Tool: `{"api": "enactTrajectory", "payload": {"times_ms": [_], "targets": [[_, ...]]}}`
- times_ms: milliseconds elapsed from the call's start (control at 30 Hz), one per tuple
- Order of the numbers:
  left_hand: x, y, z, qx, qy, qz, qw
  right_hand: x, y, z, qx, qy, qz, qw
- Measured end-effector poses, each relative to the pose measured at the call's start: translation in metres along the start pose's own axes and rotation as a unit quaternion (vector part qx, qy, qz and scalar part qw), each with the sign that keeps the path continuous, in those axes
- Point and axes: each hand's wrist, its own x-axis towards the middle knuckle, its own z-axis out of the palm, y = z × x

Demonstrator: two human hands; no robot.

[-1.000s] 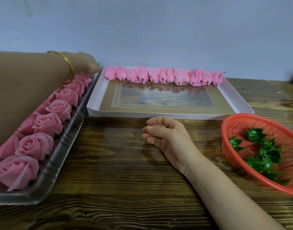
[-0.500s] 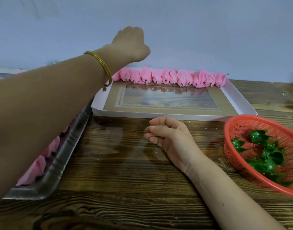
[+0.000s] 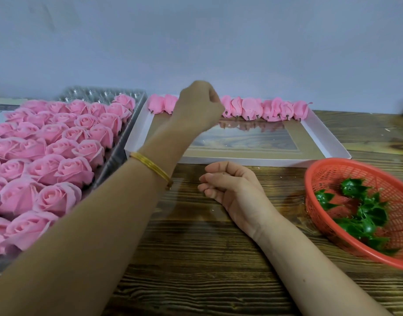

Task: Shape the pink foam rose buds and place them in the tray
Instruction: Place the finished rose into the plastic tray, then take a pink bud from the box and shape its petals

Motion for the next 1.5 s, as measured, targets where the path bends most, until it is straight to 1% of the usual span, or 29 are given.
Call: {"api": "enactTrajectory", "payload": {"times_ms": [200,333,500,633,767,1067,1333,1500], "targets": [[-0.031,-0.027,0.007,-0.028,0.023,-0.021,0.999,0.000,-0.001,0.001,-0.001,0.006,0.000,1.000],[-0.047,-0.036,0.013,-0.041,0.077,-0.005,0.996,0.000,0.000,0.000,0.000,0.003,-0.004,1.000],[-0.074,-0.041,0.020,-0.085,0.148,0.025,0.985,0.001,0.001,-0.001,0.003,0.002,-0.007,1.000],[-0.088,-0.045,0.025,-0.094,0.163,0.013,0.982,0.002,0.002,-0.001,0.008,0.005,-0.014,1.000],[-0.091,-0.045,0.025,-0.105,0.176,0.022,0.979,0.001,0.002,-0.001,0.012,0.005,-0.017,1.000],[-0.093,-0.049,0.026,-0.122,0.180,0.035,0.975,-0.001,-0.002,0.003,0.019,0.018,-0.033,0.999],[-0.092,-0.052,0.029,-0.130,0.147,0.047,0.979,-0.004,-0.018,0.003,0.028,0.063,-0.088,0.994],[-0.090,-0.052,0.032,-0.141,0.126,0.034,0.981,-0.006,-0.031,0.004,0.020,0.098,-0.130,0.986]]}}
